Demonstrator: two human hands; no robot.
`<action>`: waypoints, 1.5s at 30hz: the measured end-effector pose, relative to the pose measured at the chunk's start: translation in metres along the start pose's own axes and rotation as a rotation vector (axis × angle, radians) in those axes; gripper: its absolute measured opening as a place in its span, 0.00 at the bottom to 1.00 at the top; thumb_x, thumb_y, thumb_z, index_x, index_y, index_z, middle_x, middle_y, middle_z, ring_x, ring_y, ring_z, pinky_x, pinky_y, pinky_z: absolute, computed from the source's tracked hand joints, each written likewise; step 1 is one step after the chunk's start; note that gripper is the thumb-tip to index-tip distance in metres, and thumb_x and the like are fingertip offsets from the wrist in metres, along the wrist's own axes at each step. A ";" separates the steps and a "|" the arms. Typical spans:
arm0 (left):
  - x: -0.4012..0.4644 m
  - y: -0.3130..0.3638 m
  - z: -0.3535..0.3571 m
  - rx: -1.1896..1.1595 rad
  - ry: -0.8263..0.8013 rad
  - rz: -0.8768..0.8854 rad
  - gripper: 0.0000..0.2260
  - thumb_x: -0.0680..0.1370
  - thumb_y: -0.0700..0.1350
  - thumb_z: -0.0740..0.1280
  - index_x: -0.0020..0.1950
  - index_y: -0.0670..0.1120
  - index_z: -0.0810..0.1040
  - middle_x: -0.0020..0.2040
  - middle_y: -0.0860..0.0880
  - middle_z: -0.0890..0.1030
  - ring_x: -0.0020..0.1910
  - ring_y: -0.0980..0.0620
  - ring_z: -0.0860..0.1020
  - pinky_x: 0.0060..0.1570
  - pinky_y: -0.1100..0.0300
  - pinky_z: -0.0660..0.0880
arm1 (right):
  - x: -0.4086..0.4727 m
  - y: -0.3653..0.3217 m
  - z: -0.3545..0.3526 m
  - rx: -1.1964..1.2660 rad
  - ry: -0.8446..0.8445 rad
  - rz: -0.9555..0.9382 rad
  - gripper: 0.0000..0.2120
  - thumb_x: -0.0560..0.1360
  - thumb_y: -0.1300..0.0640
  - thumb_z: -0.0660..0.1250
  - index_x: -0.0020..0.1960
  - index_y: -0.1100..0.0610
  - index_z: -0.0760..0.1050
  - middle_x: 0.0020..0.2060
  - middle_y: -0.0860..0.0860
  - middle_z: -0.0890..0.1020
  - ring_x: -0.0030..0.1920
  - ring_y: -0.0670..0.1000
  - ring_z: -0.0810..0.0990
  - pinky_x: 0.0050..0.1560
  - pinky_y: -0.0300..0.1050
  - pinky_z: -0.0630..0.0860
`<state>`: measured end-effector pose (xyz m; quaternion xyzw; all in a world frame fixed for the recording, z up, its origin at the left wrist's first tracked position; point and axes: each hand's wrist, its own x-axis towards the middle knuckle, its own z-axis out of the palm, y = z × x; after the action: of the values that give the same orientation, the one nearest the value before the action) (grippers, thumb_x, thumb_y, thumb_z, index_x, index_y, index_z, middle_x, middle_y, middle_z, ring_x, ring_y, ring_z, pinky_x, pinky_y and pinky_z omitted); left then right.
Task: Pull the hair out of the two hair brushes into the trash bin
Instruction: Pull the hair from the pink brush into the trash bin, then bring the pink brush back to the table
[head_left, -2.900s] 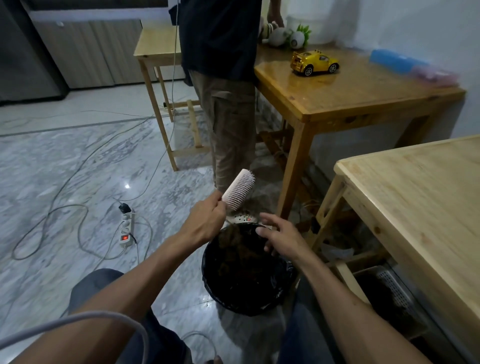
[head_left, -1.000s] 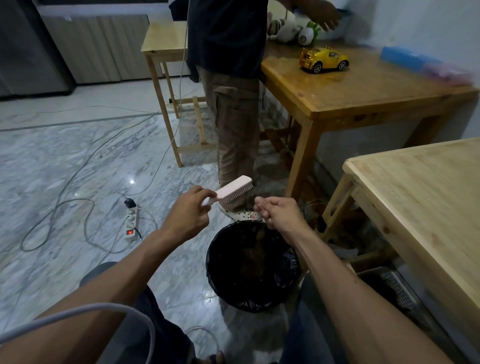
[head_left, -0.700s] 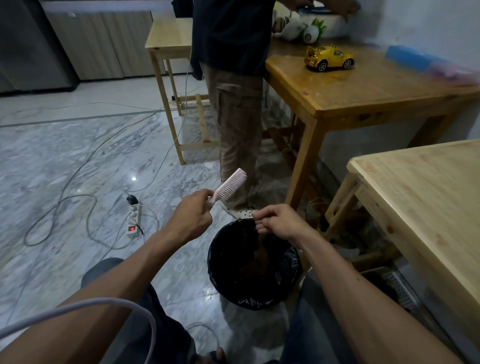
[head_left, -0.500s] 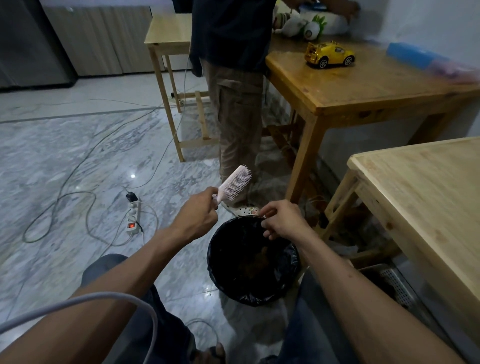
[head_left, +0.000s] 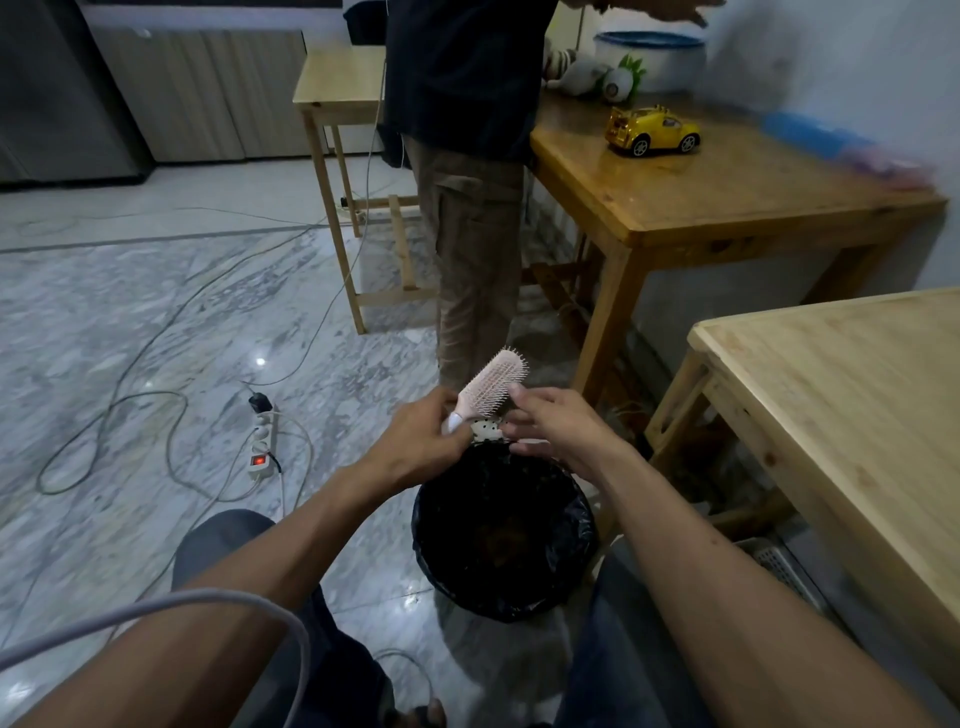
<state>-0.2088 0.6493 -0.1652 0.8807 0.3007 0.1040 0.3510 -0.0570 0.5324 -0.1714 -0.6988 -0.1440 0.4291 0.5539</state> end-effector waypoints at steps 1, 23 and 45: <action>0.000 0.002 0.002 -0.034 -0.015 0.009 0.16 0.79 0.46 0.67 0.66 0.46 0.74 0.44 0.53 0.78 0.32 0.61 0.74 0.29 0.68 0.66 | 0.000 -0.003 0.002 0.054 -0.015 -0.011 0.16 0.82 0.52 0.68 0.62 0.63 0.77 0.53 0.59 0.84 0.50 0.56 0.86 0.52 0.51 0.85; 0.003 0.088 -0.006 0.019 -0.048 0.237 0.13 0.78 0.44 0.65 0.62 0.43 0.79 0.49 0.43 0.85 0.47 0.42 0.83 0.43 0.52 0.77 | -0.045 -0.079 -0.050 0.157 0.218 -0.257 0.13 0.77 0.68 0.70 0.61 0.67 0.81 0.49 0.62 0.88 0.45 0.57 0.89 0.42 0.44 0.84; -0.023 0.338 0.088 -0.073 -0.420 0.745 0.12 0.72 0.51 0.72 0.48 0.44 0.84 0.30 0.54 0.75 0.28 0.57 0.73 0.28 0.60 0.63 | -0.249 -0.096 -0.258 0.277 1.009 -0.342 0.01 0.73 0.67 0.71 0.43 0.65 0.81 0.41 0.60 0.85 0.34 0.56 0.85 0.42 0.47 0.85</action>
<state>-0.0382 0.3934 0.0013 0.9182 -0.1200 0.0528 0.3739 0.0187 0.2292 0.0286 -0.7049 0.0858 -0.0403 0.7029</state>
